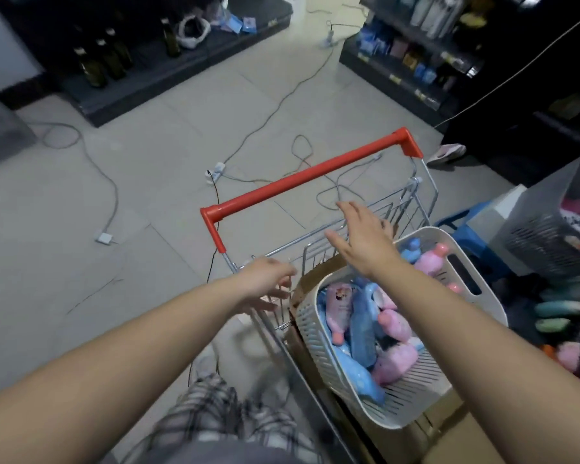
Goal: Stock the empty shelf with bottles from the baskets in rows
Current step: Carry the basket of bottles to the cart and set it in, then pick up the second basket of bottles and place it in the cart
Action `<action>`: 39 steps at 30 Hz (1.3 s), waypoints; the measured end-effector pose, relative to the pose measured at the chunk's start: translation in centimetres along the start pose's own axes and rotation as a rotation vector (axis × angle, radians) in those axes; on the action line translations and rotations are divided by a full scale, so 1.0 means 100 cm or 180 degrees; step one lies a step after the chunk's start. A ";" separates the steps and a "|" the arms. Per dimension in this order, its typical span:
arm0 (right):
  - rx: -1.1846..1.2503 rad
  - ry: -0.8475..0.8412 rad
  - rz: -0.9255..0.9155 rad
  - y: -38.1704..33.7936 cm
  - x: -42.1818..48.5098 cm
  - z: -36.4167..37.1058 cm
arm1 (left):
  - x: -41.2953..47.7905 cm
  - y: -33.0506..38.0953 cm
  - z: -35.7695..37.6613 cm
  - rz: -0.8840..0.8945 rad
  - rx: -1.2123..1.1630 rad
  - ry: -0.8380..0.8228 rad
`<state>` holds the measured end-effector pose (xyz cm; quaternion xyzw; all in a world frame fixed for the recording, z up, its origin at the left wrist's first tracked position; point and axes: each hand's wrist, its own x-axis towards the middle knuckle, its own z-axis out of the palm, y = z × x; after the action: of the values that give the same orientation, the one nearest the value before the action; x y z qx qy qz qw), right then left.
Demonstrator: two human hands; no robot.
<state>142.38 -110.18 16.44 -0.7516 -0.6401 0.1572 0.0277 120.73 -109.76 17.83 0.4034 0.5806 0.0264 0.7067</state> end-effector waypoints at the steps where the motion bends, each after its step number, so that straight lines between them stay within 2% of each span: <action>1: -0.0064 0.0057 -0.0059 -0.013 0.005 -0.003 | -0.002 0.006 -0.014 0.0125 -0.0055 0.0034; 7: -0.0246 0.0256 -0.0483 -0.100 0.040 -0.021 | -0.020 0.040 -0.098 0.0953 -0.0481 0.0124; 11: -0.0271 0.0166 -0.0759 -0.170 0.071 -0.027 | -0.022 0.043 -0.171 0.1279 -0.0224 0.0524; 13: -0.0274 0.0162 -0.0853 -0.206 0.088 -0.028 | -0.021 0.040 -0.213 0.1349 0.0270 0.0839; 17: -0.0217 0.0142 -0.1004 -0.270 0.118 -0.028 | -0.025 0.029 -0.298 0.1349 0.2028 0.1595; 26: -0.0508 -0.0088 -0.1454 -0.393 0.170 -0.004 | -0.055 -0.004 -0.439 0.0928 0.3613 0.2789; 30: -0.0807 -0.0148 -0.1839 -0.439 0.198 -0.001 | -0.070 -0.025 -0.481 0.0489 0.3802 0.3133; 39: -0.1021 -0.0258 -0.2596 -0.541 0.285 0.019 | -0.093 -0.041 -0.591 -0.0574 0.3631 0.3424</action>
<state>94.03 -73.12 22.08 -0.4255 -0.9012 0.0613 -0.0546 66.21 -85.33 22.76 0.5869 0.7971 -0.1414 0.0122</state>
